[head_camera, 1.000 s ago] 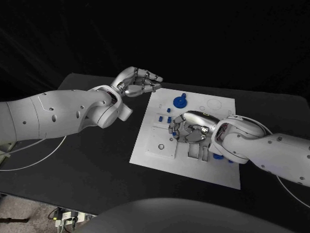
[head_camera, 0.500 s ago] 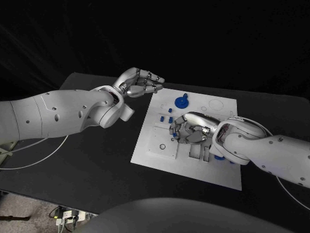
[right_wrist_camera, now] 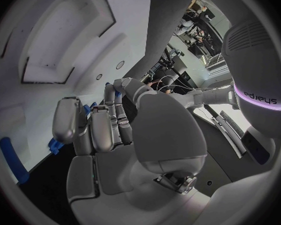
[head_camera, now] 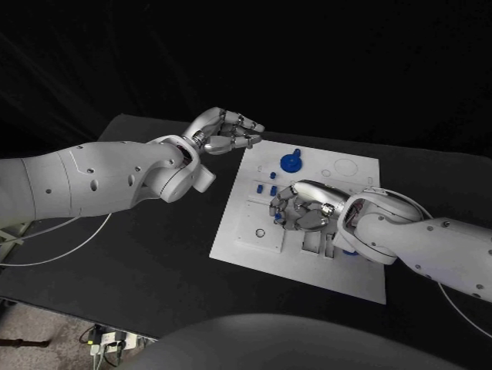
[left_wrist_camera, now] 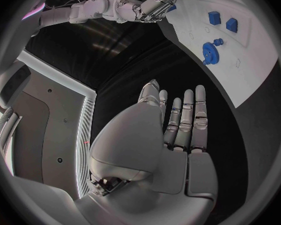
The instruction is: Assemble the parts on the task board
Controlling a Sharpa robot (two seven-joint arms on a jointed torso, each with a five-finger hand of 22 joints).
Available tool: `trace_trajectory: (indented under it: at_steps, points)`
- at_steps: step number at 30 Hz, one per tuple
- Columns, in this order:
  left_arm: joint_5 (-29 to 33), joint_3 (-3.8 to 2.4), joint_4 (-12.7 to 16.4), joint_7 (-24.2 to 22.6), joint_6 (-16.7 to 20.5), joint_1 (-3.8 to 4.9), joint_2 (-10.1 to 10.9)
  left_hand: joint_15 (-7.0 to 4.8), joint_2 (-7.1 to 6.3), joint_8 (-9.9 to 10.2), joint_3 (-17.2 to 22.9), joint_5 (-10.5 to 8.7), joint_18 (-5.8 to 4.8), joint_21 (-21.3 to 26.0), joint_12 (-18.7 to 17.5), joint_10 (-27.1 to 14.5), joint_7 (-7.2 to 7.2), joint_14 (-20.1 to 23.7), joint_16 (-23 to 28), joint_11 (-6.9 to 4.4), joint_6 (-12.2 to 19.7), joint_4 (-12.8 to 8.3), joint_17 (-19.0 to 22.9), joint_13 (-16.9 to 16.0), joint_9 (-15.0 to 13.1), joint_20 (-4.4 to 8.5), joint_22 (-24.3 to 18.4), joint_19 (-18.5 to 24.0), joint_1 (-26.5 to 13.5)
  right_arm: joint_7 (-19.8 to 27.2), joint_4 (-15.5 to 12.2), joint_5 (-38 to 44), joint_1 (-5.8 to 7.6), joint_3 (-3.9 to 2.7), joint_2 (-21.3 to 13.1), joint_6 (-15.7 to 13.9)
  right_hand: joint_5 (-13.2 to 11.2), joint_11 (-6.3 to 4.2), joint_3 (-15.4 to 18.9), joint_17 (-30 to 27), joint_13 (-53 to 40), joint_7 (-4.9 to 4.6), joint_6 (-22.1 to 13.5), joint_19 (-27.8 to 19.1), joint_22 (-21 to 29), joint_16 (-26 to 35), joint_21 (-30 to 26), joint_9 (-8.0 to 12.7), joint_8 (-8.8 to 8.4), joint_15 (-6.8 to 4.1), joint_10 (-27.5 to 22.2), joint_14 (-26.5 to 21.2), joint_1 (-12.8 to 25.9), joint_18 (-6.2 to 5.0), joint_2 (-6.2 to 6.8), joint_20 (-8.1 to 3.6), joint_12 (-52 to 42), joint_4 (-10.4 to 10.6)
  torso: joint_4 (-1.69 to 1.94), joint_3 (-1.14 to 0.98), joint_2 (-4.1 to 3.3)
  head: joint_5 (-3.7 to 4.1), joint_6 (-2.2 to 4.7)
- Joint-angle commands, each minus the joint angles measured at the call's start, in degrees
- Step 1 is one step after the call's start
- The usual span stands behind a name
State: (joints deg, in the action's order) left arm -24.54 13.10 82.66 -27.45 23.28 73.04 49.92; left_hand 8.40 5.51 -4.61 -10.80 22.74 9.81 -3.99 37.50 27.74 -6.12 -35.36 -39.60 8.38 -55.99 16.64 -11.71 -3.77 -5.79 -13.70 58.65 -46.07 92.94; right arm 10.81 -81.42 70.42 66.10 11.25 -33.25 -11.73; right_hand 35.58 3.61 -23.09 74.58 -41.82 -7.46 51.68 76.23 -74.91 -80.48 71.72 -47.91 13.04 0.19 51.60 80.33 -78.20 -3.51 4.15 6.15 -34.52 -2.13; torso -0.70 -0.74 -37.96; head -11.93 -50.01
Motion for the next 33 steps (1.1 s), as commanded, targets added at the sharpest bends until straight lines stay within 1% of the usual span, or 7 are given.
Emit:
trace_trajectory:
  at_steps: [1, 8, 13, 17, 26, 33]
  points:
    - [-0.03, -0.04, 0.16, -0.07, -0.94, 0.0, -0.03, 0.19, -0.07, -0.36, -0.39, -0.04, -0.2, -0.35, 0.16, 0.05, -0.41, -0.1, -0.23, 0.25, 0.11, 0.01, 0.06, 0.07, -0.08, -0.16, 0.07, -0.25, 0.48, 0.72, 0.29, -0.23, -0.23, 0.0, 0.29, 0.85, 0.28, 0.08, -0.33, 0.04, 0.07, -0.37, -0.21, -0.26, -8.95, 0.27, -0.06, -0.1, -0.04, -0.14, 0.36, -0.28, -0.03, -1.15, -0.52, 0.08, 0.23, -0.13, 0.01, -0.03, -0.02, -0.25, 0.01]
    - [-0.07, -0.04, 0.25, 0.03, -0.93, 0.0, 0.04, 0.21, -0.07, -0.35, -0.41, -0.05, -0.2, -0.39, 0.15, 0.01, -0.43, -0.11, -0.26, 0.26, 0.12, 0.01, 0.06, 0.07, -0.08, -0.18, 0.1, -0.32, 0.51, 0.97, 0.81, -0.23, -0.69, 0.0, 0.69, 0.78, 0.28, 0.08, -0.38, 0.03, 0.1, -0.38, -0.21, -0.28, -8.96, 0.27, -0.04, -0.16, -0.02, -0.13, 0.37, -0.3, -0.17, -1.15, -0.65, 0.09, 0.27, -0.19, 0.02, 0.01, -0.01, -0.67, 0.01]
    - [-0.09, -0.04, 0.32, 0.13, -0.95, 0.0, 0.07, 0.22, -0.07, -0.35, -0.41, -0.05, -0.2, -0.4, 0.15, 0.0, -0.43, -0.12, -0.27, 0.27, 0.13, 0.01, 0.06, 0.08, -0.08, -0.19, 0.1, -0.34, 0.51, 1.12, 1.22, -0.12, -0.97, -0.01, 0.85, 0.66, 0.29, 0.07, -0.39, 0.01, 0.11, -0.38, -0.22, -0.3, -8.96, 0.28, -0.06, -0.17, -0.02, -0.13, 0.37, -0.32, -0.22, -1.15, -0.67, 0.09, 0.28, -0.22, 0.01, 0.01, -0.02, -0.78, 0.01]
    - [-0.14, -0.04, 0.33, 0.16, -0.92, 0.0, 0.11, 0.23, -0.06, -0.35, -0.42, -0.05, -0.2, -0.41, 0.14, -0.01, -0.44, -0.12, -0.27, 0.27, 0.13, 0.0, 0.06, 0.08, -0.08, -0.2, 0.11, -0.36, 0.53, 1.26, 1.5, 0.77, -1.18, -0.01, 0.91, 0.24, 0.31, 0.07, -0.41, 0.03, 0.12, -0.38, -0.22, -0.32, -8.96, 0.27, -0.06, -0.2, -0.02, -0.13, 0.36, -0.32, -0.3, -1.16, -0.68, 0.1, 0.3, -0.28, -0.01, -0.02, -0.04, -1.01, 0.01]
    - [-0.17, -0.04, 0.24, 0.27, -1.07, 0.0, 0.13, 0.24, -0.06, -0.35, -0.42, -0.05, -0.2, -0.43, 0.14, -0.02, -0.45, -0.12, -0.29, 0.27, 0.13, 0.0, 0.06, 0.08, -0.08, -0.2, 0.13, -0.39, 0.54, 1.21, 1.86, 1.71, -1.42, -0.01, 0.94, 0.22, 0.32, 0.07, -0.42, 0.01, 0.12, -0.38, -0.22, -0.36, -8.94, 0.28, -0.1, -0.21, -0.02, -0.14, 0.36, -0.34, -0.33, -1.17, -0.68, 0.1, 0.3, -0.3, -0.03, 0.01, -0.02, -1.0, 0.01]
    - [-0.17, -0.04, 0.23, 0.35, -1.19, 0.0, 0.08, 0.25, -0.06, -0.36, -0.44, -0.06, -0.2, -0.46, 0.14, -0.04, -0.46, -0.13, -0.31, 0.29, 0.12, 0.0, 0.07, 0.08, -0.09, -0.22, 0.15, -0.45, 0.57, 1.01, 2.27, 1.8, -1.57, -0.01, 1.01, 0.31, 0.3, 0.06, -0.42, -0.03, 0.13, -0.39, -0.23, -0.42, -8.92, 0.31, -0.17, -0.23, -0.02, -0.14, 0.34, -0.37, -0.38, -1.19, -0.68, 0.1, 0.33, -0.35, -0.03, 0.0, -0.01, -1.14, 0.01]
